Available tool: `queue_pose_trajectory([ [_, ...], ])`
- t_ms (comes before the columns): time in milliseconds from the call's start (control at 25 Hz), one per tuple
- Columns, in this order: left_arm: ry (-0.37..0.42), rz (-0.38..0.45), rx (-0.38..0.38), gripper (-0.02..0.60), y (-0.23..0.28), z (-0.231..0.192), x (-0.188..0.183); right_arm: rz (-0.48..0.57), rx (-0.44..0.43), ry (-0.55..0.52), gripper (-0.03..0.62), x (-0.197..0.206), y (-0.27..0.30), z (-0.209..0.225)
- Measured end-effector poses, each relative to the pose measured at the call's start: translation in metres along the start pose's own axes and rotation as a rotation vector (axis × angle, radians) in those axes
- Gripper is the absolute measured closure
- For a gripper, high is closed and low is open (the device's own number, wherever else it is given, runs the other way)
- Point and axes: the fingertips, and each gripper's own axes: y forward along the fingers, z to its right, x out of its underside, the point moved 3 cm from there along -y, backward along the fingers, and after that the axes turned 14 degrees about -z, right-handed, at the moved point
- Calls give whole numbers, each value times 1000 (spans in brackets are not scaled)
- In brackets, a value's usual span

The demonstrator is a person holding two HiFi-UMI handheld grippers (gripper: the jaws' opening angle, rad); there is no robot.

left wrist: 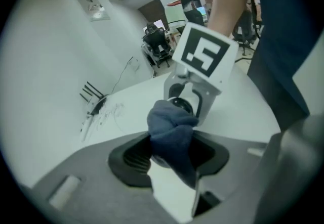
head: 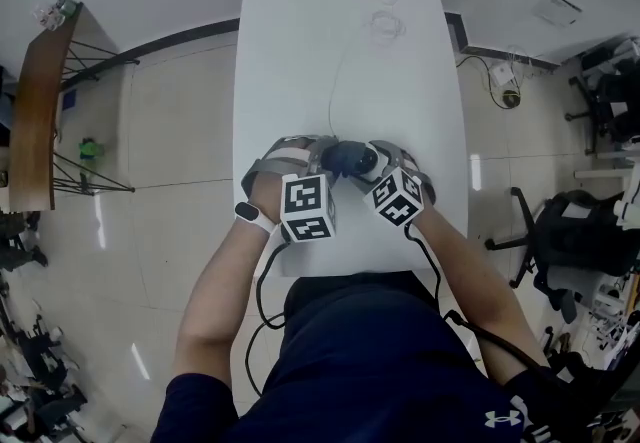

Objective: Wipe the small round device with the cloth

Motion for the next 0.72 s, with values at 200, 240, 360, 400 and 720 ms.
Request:
queue_pose_trajectory([
  [200,-96,-23,84,391,37,3,24,5,3,14,247,1,0,1],
  [240,-108,-31,101,393,45,5,28,4,4,17,247,1,0,1],
  [360,-107,-67,144,396,64,13,38,2,5,16,247,1,0,1],
  [400,-98,-78,153,396,71,16,40,1,5,16,247,1,0,1],
  [720,16,-181,79,397,77,7,50,-8,10,18,247,1,1,-1],
])
